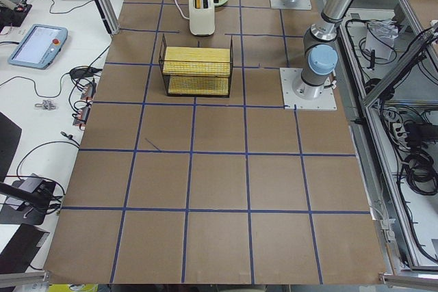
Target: Press toaster with right arm
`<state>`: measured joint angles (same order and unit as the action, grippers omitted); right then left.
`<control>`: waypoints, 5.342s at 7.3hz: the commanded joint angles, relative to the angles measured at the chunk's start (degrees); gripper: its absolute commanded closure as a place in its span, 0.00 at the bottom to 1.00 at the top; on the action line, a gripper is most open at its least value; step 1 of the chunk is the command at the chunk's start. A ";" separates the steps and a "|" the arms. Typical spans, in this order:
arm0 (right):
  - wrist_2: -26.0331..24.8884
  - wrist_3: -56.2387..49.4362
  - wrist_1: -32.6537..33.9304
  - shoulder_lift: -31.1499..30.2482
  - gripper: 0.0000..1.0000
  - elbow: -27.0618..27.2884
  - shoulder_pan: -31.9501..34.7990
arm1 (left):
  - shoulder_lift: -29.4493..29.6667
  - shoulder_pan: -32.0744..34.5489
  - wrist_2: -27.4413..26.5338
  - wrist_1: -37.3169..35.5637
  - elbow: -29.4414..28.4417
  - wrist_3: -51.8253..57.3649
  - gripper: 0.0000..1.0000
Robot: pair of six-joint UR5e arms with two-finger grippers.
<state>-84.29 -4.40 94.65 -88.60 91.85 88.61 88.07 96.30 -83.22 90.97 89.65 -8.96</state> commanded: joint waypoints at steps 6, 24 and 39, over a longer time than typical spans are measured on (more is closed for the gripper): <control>0.44 -0.79 0.01 0.00 0.00 0.97 -0.19 | 0.00 0.03 -0.01 0.00 0.00 0.00 0.00; 0.27 -90.08 25.50 8.53 0.91 12.22 -0.37 | 0.00 0.03 0.08 0.00 0.00 0.00 0.00; 0.62 -90.08 27.69 12.57 0.91 13.71 0.07 | 0.00 -0.06 -0.01 0.00 0.00 0.00 0.00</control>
<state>-83.70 -94.46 121.36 -76.14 104.87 88.62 88.07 96.26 -83.19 90.97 89.65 -8.96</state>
